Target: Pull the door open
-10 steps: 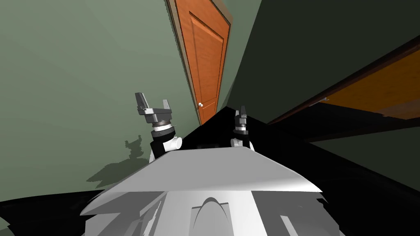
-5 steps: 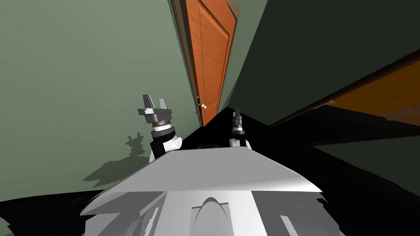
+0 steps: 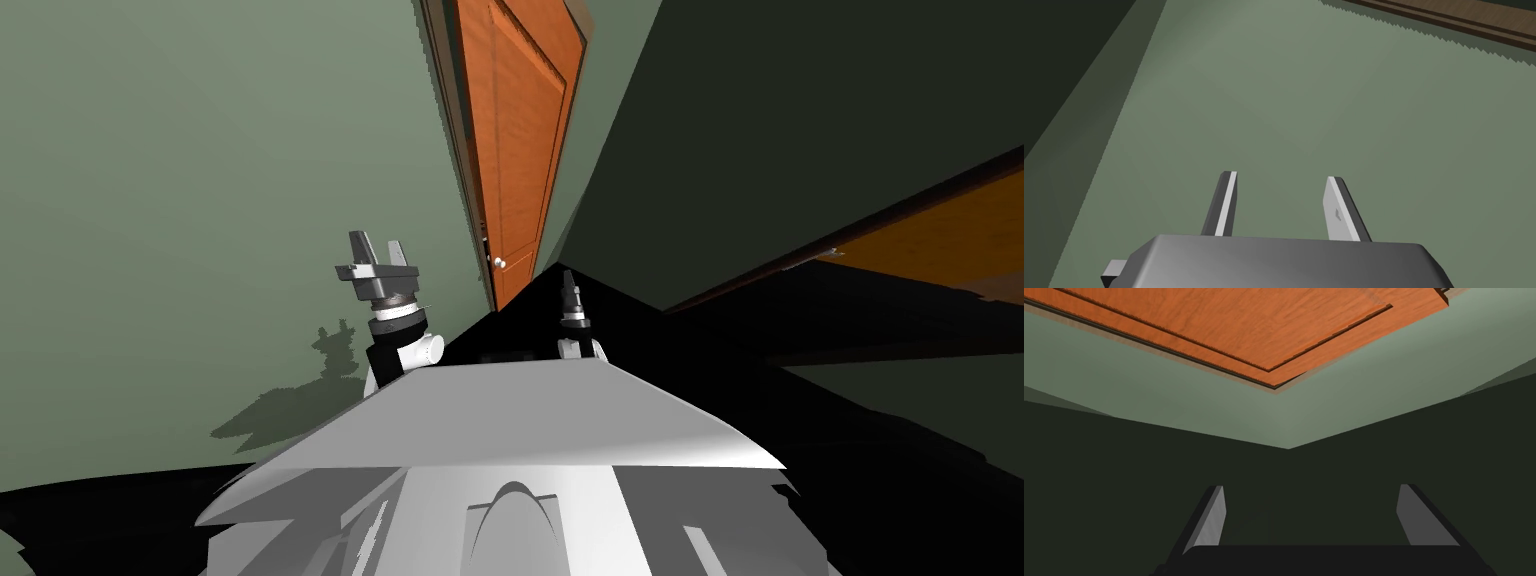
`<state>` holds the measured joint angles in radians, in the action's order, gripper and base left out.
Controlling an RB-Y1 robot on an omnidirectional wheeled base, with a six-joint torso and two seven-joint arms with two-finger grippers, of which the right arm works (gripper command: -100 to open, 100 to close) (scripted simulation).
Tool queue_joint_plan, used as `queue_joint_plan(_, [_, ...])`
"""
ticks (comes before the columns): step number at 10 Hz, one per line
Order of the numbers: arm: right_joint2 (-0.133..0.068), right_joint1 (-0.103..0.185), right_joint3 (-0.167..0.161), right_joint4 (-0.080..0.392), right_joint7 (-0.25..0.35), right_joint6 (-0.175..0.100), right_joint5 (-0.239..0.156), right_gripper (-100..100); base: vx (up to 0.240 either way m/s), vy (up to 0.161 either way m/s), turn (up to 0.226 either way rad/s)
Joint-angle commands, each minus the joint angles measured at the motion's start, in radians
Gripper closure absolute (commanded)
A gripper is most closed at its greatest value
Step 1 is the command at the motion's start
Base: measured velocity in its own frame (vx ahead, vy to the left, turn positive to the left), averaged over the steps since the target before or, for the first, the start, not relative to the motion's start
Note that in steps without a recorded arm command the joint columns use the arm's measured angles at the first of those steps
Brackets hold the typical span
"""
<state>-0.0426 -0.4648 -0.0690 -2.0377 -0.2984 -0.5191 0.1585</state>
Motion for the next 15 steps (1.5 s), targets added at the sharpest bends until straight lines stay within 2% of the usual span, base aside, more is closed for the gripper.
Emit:
queue_joint_plan(1, [-0.008, 0.019, -0.001, 0.048, -0.028, -0.02, 0.014, -100, 0.098, 0.036, 0.033])
queue_joint_plan(13, [-0.083, 0.141, -0.006, 0.406, -0.234, -0.172, 0.124, -100, 0.099, 0.03, 0.047])
queue_joint_plan(14, [-0.083, 0.141, -0.006, 0.415, -0.234, -0.172, 0.124, -100, 0.08, 0.015, 0.013])
queue_joint_plan(15, [-0.09, 0.152, -0.006, 0.448, -0.253, -0.186, 0.134, -100, 0.067, 0.011, 0.028])
